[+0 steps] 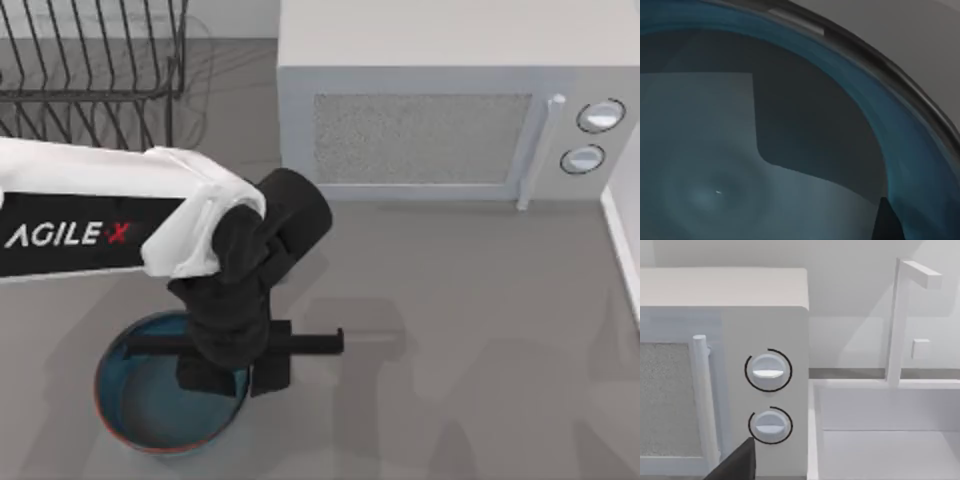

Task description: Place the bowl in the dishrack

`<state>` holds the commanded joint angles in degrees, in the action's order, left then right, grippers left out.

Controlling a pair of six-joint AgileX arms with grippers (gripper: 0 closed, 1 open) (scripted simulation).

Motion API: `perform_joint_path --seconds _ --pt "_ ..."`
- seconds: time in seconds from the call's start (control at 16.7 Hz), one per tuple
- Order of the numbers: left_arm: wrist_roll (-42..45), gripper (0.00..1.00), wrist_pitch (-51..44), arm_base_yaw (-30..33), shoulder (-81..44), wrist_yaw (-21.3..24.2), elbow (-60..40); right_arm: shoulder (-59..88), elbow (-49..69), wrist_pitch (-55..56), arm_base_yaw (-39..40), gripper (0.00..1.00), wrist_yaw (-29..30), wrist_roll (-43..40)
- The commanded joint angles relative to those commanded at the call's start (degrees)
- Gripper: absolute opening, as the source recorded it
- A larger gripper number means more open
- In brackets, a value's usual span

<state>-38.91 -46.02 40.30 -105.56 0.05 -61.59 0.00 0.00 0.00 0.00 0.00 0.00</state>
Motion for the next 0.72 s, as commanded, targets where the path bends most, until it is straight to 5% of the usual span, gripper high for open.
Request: perform_joint_path --seconds 0.42,0.72 --pt "0.0 0.00 -0.8 0.1 0.1 0.0 -0.8 0.0 0.0 0.0 0.0 1.00 0.0 0.0" --pt "-0.6 0.00 -13.5 0.5 0.8 0.0 -12.8 0.0 0.0 0.0 0.0 1.00 0.0 0.0"
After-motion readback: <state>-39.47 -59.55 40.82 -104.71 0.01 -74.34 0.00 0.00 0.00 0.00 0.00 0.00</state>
